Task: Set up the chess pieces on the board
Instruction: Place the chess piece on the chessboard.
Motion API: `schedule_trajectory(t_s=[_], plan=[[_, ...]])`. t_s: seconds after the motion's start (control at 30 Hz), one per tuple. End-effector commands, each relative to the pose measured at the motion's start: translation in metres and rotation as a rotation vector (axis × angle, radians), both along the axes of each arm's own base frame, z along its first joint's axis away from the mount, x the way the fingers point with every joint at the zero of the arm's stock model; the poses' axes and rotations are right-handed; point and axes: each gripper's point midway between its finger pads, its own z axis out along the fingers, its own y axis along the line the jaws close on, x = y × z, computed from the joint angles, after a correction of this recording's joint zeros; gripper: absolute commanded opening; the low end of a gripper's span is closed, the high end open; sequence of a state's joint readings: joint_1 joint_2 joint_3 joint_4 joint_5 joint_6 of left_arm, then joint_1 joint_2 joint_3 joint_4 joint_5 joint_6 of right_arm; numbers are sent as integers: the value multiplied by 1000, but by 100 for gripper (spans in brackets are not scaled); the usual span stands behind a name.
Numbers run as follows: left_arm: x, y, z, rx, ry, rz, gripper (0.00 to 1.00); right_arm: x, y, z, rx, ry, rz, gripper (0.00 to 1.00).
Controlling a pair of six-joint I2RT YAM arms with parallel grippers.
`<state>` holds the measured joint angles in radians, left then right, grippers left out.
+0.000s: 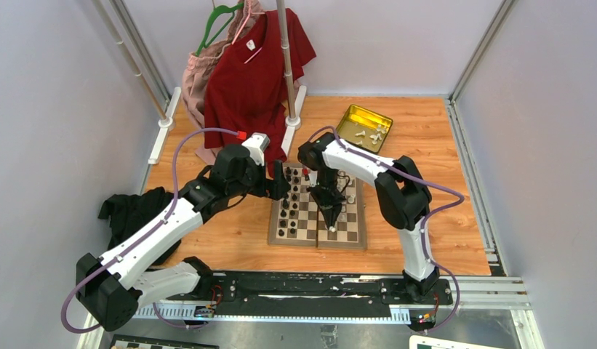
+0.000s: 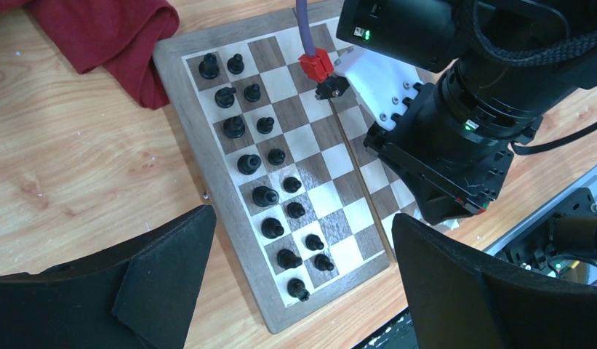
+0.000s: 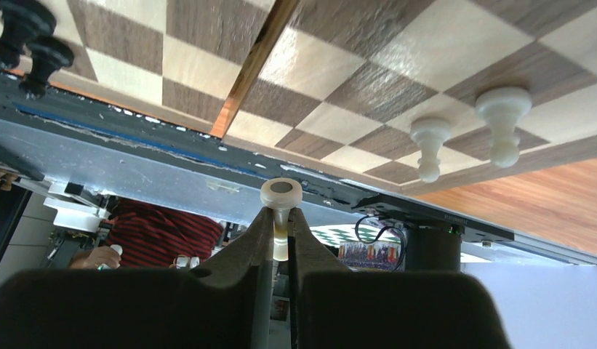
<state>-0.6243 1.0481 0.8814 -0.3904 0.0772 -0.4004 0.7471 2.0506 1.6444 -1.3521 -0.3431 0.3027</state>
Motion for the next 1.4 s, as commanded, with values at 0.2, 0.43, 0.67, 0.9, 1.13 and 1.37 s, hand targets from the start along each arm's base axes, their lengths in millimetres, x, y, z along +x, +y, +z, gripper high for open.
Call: schedule_trajectory(t_s=[0.2,0.43,0.67,0.9,1.13,1.37], plan=[[0,4,-6,27,-9,-3,97,7,-2,-22,-53,-20,4,0],[0,5,-7,37,-11,0,97,6,-5,-29,-64,0,-2,0],[0,5,-9,43,-6,-3,97,6,-9,-34,-71,11,-8,1],[0,6,-12,52,0,-3,97,9,-8,-37,-70,0,-6,7],[1,4,-15,52,7,-6,97,13,-9,-37,-75,-17,1,20],[1,3,-17,51,11,-9,97,16,-9,-38,-76,-27,7,26]])
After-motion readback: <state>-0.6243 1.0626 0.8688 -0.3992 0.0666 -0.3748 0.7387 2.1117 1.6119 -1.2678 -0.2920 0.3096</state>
